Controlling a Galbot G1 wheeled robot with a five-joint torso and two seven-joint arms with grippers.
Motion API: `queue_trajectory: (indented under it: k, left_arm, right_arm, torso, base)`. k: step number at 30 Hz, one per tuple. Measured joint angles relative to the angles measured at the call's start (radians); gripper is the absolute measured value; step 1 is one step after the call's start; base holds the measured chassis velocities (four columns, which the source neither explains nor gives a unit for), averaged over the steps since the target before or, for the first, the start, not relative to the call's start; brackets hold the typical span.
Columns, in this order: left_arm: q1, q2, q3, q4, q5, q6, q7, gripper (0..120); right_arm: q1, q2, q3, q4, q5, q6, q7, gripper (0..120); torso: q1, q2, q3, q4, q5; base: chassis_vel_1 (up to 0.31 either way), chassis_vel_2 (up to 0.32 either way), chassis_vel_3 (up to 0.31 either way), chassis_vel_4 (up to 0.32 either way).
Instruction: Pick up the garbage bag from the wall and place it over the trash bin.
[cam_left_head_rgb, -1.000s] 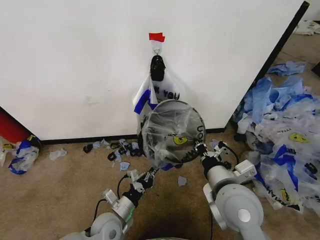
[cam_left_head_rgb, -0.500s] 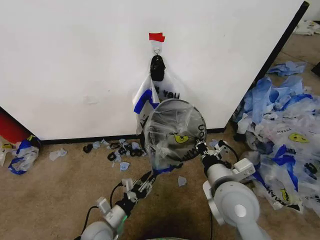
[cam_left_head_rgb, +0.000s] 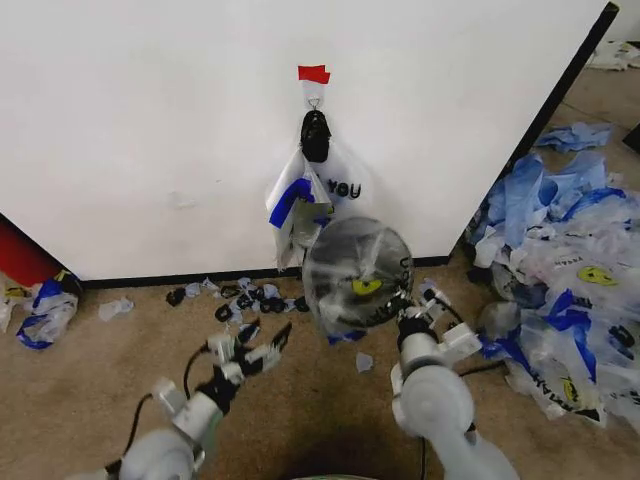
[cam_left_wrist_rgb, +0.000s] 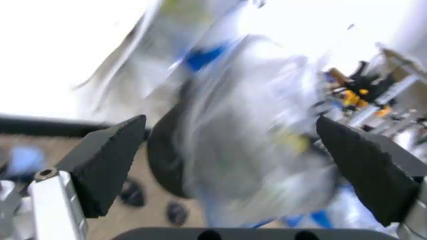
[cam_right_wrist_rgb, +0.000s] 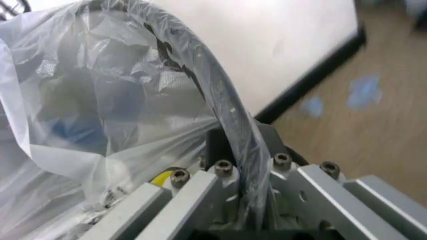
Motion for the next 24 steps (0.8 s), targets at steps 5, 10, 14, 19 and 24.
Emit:
queue_trajectory:
  k: [5,10,14,19,24]
  left_arm:
    - [-0.027,0.041,-0.003,-0.141,-0.036,0.048,-0.054,100]
    - [-0.052,0.057,0.026,-0.223,-0.069,0.101,-0.057,90]
    - [-0.094,0.054,0.053,-0.224,-0.104,0.138,-0.057,74]
    - [-0.115,0.020,0.075,-0.186,-0.116,0.157,-0.067,57]
    - [-0.136,-0.039,0.113,-0.113,-0.111,0.173,-0.098,35]
  right_arm:
    - [-0.012,-0.050,-0.030,-0.029,-0.144,0.023,-0.006,0]
    - [-0.027,-0.083,-0.065,-0.042,-0.269,0.034,0.013,0]
    - [-0.046,-0.099,-0.090,-0.045,-0.444,0.045,0.029,0]
    - [-0.045,-0.113,-0.130,-0.037,-0.538,0.055,0.008,0]
    - [-0.024,-0.099,-0.175,-0.066,-0.660,0.091,-0.020,0]
  torso:
    - [0.000,0.000,0.000,0.0000,0.0002]
    - [0.000,0.000,0.000,0.0003,0.0003]
    - [0.000,0.000,0.000,0.0001,0.0001]
    - [0.000,0.000,0.000,0.0002,0.0000]
    - [0.000,0.000,0.000,0.0001,-0.0001]
  base:
    - [0.000,0.000,0.000,0.000]
    - [0.000,0.000,0.000,0.000]
    - [0.000,0.000,0.000,0.000]
    - [0.000,0.000,0.000,0.000]
    - [0.000,0.000,0.000,0.000]
